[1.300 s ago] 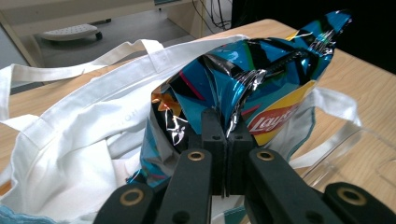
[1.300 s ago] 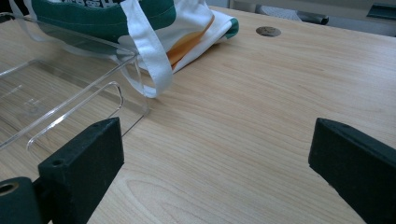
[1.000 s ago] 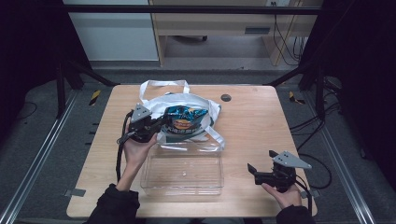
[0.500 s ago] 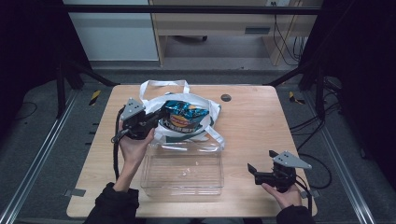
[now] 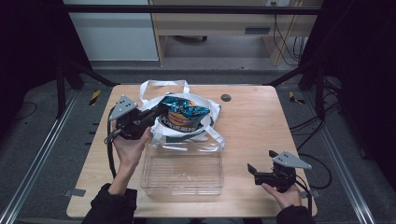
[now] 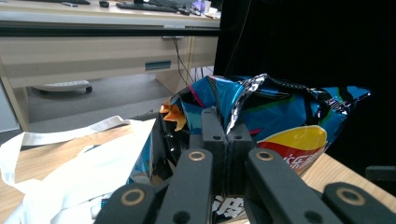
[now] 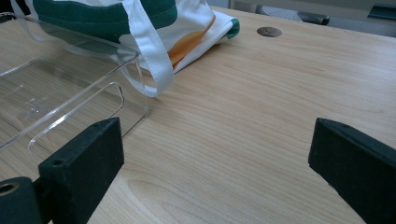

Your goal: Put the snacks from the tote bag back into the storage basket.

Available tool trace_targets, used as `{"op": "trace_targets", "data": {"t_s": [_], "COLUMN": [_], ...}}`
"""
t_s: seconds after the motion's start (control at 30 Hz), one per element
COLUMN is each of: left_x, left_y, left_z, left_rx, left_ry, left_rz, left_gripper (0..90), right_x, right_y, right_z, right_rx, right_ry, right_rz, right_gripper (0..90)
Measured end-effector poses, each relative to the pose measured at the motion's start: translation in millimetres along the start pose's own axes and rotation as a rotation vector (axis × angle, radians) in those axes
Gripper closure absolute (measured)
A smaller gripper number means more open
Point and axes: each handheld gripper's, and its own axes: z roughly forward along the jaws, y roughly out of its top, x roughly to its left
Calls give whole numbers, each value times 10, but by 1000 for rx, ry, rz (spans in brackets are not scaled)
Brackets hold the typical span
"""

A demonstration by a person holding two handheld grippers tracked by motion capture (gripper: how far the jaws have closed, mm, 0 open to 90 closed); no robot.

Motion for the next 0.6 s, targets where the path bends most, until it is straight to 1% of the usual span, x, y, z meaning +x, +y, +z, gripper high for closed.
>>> {"op": "trace_targets", "data": {"t_s": [0.17,0.23,0.33,0.6], "left_x": [-52,-72,-94,-170], "left_y": [57,70,73,51], "left_z": [-82,-122,-187,-367], "left_rx": [-18,-25,-35,-47], "left_ry": [-6,-15,-26,-48], "left_rz": [-5,-5,-8,7], "left_gripper": [898,898,898,899], "right_x": [1,2,0,3], "right_y": [0,0,1,1], "right_z": [0,-1,-7,-7], "right_rx": [2,2,-1,0], "right_ry": [0,1,0,-1], "right_rz": [1,0,-2,-2], "right_gripper": [38,38,39,39]}}
